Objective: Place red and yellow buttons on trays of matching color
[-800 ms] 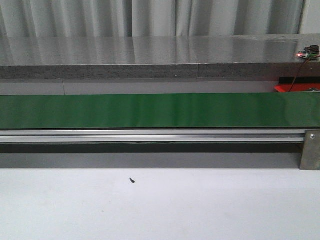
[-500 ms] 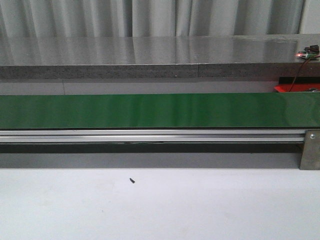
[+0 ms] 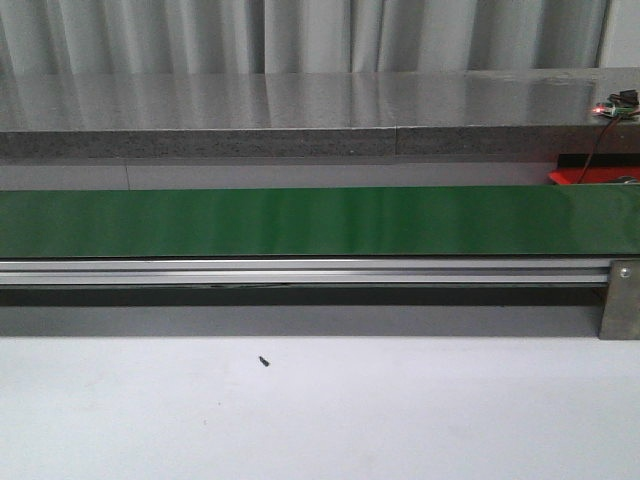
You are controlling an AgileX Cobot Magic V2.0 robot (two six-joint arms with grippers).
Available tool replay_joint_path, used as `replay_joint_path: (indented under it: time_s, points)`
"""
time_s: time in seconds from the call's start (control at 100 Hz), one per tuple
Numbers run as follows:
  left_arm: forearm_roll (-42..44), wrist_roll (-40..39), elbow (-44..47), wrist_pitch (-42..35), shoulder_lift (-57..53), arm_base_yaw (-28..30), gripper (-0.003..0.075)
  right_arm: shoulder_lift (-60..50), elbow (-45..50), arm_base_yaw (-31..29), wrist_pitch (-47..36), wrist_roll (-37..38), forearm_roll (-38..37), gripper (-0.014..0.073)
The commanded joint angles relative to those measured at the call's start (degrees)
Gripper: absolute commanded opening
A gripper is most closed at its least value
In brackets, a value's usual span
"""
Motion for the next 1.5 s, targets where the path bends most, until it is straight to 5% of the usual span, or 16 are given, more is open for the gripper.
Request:
replay_joint_path:
  time_s: [0.0,0.21,0.57,0.9,1.04,1.26,1.49]
  points:
    - [-0.4,-0.3,2.3,-5.3,-1.9,-0.5,-0.0020,-1.1,-1.0,0.0,-4.7,-0.3,0.0,-0.0060]
    - [-0.1,0.0,-0.5,-6.0,-0.7,1.9,-0.0020,-1.1,-1.0,0.0,-4.7,-0.3,0.0,-0.0060]
    - [-2.3,0.0,-17.7,7.4,13.6,15.3,-0.0020,-1.1,-1.0,0.0,-4.7,-0.3,0.0,-0.0060]
    - [-2.3,0.0,-30.2,16.8,32.8,21.0,-0.0003,-1.1,-1.0,0.0,-4.7,-0.3,0.0,-0.0060]
    - [-3.7,0.0,-33.1,16.8,39.7,21.0,0.0162,-1.1,-1.0,0.0,-4.7,-0.3,0.0,-0.0060]
    - [-3.8,-2.4,-37.1,17.6,48.4,21.0,0.0642,-1.1,-1.0,0.0,-4.7,-0.3,0.0,-0.0060]
    - [-3.8,-10.0,-44.8,26.4,60.1,24.2,0.0623,-1.1,-1.0,0.0,-4.7,-0.3,0.0,-0.0060]
